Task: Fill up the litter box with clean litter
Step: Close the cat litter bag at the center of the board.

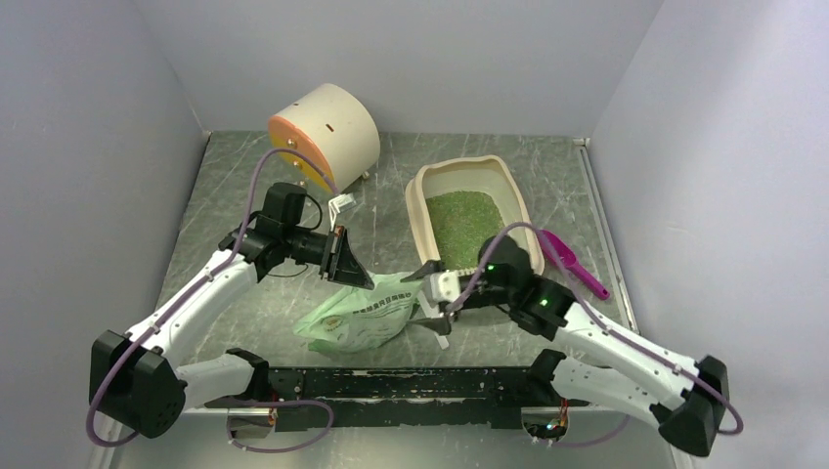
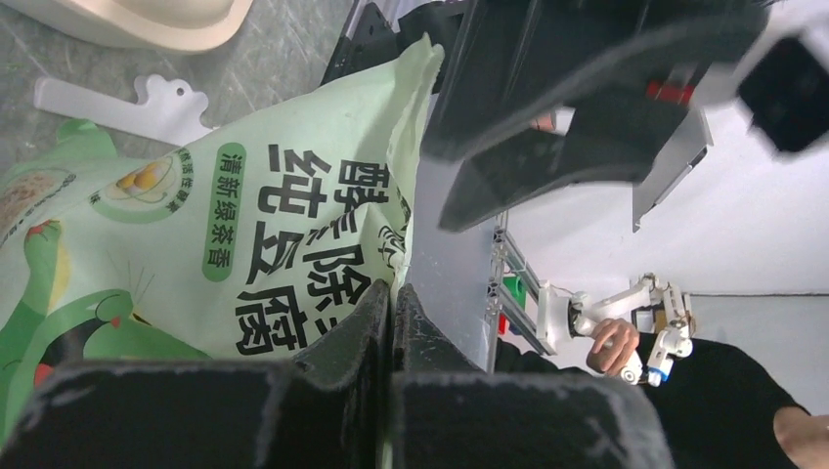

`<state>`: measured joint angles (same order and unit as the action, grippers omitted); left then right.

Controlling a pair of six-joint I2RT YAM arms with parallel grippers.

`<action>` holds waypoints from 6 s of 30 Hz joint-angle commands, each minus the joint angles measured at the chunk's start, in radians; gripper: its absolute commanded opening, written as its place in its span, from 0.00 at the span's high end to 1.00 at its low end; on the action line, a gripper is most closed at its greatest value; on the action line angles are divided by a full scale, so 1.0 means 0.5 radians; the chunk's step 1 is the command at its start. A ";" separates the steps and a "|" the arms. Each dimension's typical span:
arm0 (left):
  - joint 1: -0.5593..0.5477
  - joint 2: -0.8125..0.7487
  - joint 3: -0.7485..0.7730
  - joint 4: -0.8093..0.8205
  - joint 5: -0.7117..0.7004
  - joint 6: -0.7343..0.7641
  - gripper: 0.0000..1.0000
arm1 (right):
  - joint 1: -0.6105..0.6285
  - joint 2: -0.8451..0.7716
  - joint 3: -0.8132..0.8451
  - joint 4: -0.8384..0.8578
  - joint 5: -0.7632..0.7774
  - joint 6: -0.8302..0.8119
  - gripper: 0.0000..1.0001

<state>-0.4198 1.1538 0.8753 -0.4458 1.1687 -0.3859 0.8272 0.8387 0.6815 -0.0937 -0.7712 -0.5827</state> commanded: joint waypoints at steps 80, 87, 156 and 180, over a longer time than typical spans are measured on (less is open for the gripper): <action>-1.334 -0.061 0.150 -0.403 -2.247 1.378 0.61 | -0.286 0.226 -0.035 0.445 0.117 0.433 1.00; -1.273 -0.014 0.252 -0.526 -2.148 1.364 0.95 | -0.286 0.161 -0.107 0.475 0.061 0.317 0.70; -0.989 -0.268 0.199 -0.193 -1.899 1.209 0.95 | -0.301 0.743 0.425 -0.128 -0.274 -0.054 0.27; -0.956 -0.071 0.294 0.022 -1.843 1.366 0.72 | -0.440 0.439 0.315 -0.477 0.319 0.493 1.00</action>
<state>-0.9154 1.1091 1.0000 -0.4648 0.2405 0.2825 0.6247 1.0698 0.8478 -0.3405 -0.7341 -0.4072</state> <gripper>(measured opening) 0.140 0.019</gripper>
